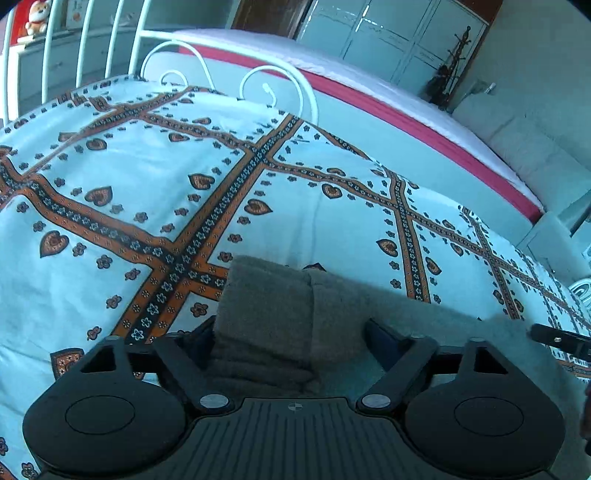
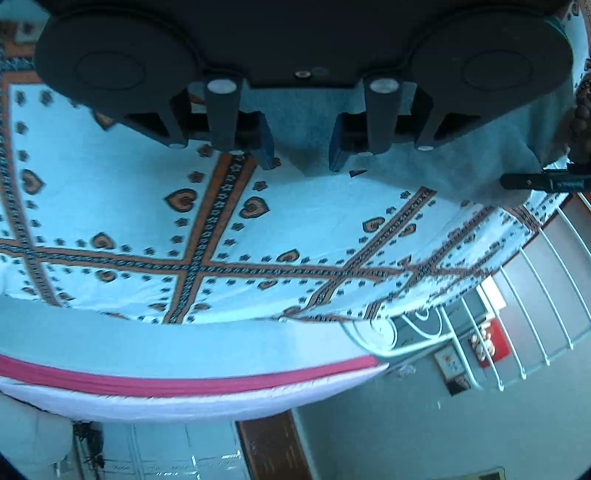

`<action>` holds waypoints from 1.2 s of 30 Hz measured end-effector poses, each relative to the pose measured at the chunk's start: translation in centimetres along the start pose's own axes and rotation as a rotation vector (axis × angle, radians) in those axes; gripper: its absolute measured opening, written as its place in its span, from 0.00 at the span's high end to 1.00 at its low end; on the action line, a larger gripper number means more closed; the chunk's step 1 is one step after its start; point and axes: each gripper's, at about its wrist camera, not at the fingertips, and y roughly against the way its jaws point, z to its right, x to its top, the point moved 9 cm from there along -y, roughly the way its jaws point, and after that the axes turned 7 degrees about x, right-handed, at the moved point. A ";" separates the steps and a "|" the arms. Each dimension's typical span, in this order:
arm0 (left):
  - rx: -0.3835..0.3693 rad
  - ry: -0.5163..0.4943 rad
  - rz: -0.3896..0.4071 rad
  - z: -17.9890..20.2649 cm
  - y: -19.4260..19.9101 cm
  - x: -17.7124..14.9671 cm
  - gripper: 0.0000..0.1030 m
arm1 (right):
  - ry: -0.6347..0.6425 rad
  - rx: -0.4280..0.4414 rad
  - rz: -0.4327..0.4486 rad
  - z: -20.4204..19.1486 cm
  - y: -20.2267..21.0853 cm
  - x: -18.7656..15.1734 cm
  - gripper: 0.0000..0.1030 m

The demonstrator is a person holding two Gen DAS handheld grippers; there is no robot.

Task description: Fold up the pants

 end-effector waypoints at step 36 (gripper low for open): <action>0.126 -0.182 0.129 7.8 9.0 -5.4 0.04 | -0.394 -0.491 0.338 19.5 30.7 -11.0 0.85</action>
